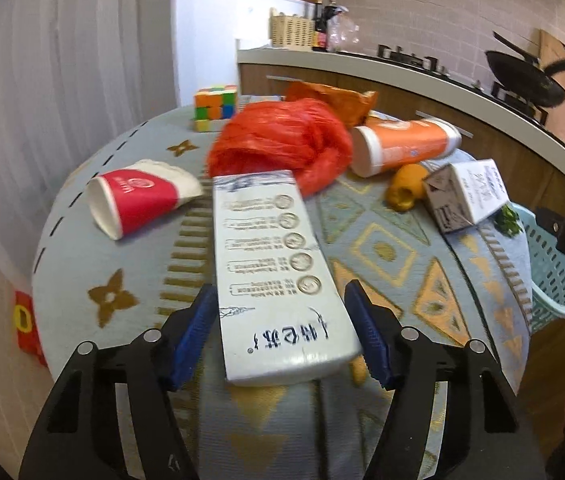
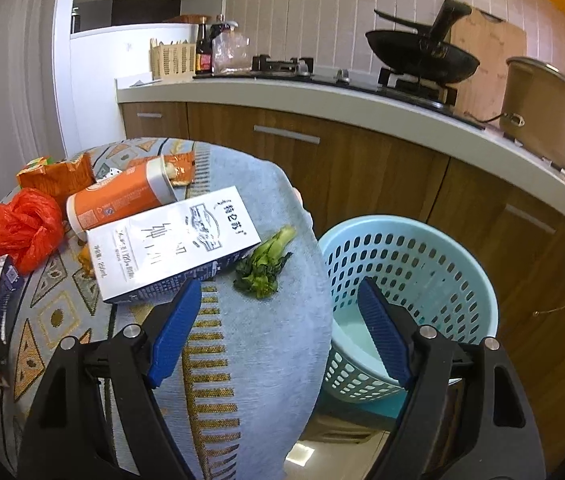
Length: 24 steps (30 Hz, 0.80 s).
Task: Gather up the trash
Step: 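Grasp the white milk carton with the left tool while the right tool grasps the green vegetable sprig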
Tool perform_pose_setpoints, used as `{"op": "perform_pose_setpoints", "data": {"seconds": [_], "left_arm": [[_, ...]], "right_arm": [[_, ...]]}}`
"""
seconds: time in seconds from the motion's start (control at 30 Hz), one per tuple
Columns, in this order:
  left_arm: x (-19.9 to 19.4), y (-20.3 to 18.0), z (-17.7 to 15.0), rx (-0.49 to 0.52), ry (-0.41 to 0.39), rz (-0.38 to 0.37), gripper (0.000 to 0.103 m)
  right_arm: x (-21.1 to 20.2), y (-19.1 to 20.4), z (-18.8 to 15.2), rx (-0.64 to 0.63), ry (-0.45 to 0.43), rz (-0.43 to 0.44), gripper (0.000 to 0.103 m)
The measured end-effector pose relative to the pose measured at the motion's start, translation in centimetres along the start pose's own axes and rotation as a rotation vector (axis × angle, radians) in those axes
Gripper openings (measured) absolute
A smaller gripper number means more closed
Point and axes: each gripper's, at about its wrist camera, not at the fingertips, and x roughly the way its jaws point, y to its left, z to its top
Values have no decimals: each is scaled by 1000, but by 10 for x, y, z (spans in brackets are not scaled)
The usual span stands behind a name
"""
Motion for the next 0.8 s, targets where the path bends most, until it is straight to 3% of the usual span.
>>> {"op": "perform_pose_setpoints", "data": {"seconds": [0.13, 0.3, 0.4, 0.43, 0.53, 0.8], "left_arm": [[7, 4, 10, -35, 15, -4, 75], [21, -4, 21, -26, 38, 14, 75], [32, -5, 25, -28, 60, 25, 62], [35, -6, 26, -22, 67, 32, 51], [37, -7, 26, -2, 61, 34, 51], [20, -12, 25, 10, -9, -13, 51]], "right_arm": [[17, -15, 1, 52, 56, 2, 76], [42, -24, 7, 74, 124, 25, 76], [55, -19, 13, 77, 150, 56, 76], [59, -17, 14, 71, 154, 57, 76], [70, -11, 17, 65, 176, 66, 76], [93, -8, 20, 67, 241, 109, 35]]}}
